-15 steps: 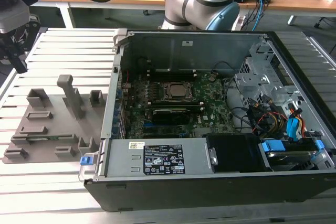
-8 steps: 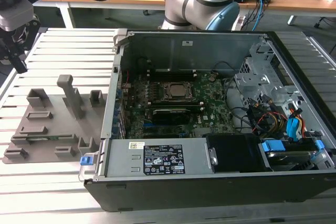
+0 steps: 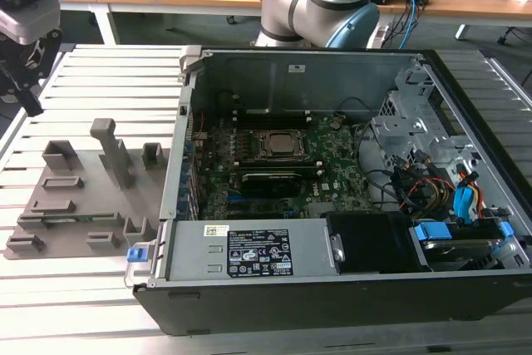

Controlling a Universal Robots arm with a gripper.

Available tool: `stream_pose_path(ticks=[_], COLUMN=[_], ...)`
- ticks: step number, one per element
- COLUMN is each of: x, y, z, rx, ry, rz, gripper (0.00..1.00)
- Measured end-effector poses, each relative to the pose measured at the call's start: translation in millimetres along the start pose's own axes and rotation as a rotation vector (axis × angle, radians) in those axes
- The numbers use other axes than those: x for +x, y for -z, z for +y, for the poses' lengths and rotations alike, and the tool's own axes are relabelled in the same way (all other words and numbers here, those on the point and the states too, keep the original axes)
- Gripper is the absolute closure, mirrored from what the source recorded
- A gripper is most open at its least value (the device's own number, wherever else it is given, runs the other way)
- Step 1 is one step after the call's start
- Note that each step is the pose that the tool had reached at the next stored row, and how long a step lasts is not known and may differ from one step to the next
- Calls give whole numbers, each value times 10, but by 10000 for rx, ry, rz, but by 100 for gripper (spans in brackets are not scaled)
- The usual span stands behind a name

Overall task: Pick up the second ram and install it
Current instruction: 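Pick up the second ram and move it above second insertion slot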

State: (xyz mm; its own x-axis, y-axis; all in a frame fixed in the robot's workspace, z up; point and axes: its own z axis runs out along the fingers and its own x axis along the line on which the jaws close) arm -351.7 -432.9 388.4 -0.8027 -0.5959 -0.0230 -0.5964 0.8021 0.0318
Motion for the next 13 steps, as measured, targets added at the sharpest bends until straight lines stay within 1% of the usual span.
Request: stream_pose_path(ticks=[4, 8, 13], x=[0, 0, 0], y=[0, 0, 0], z=[0, 0, 0], rx=[-10, -24, -37], ry=[455, 1074, 1593], rz=[15, 34, 51], gripper=[89, 89, 89])
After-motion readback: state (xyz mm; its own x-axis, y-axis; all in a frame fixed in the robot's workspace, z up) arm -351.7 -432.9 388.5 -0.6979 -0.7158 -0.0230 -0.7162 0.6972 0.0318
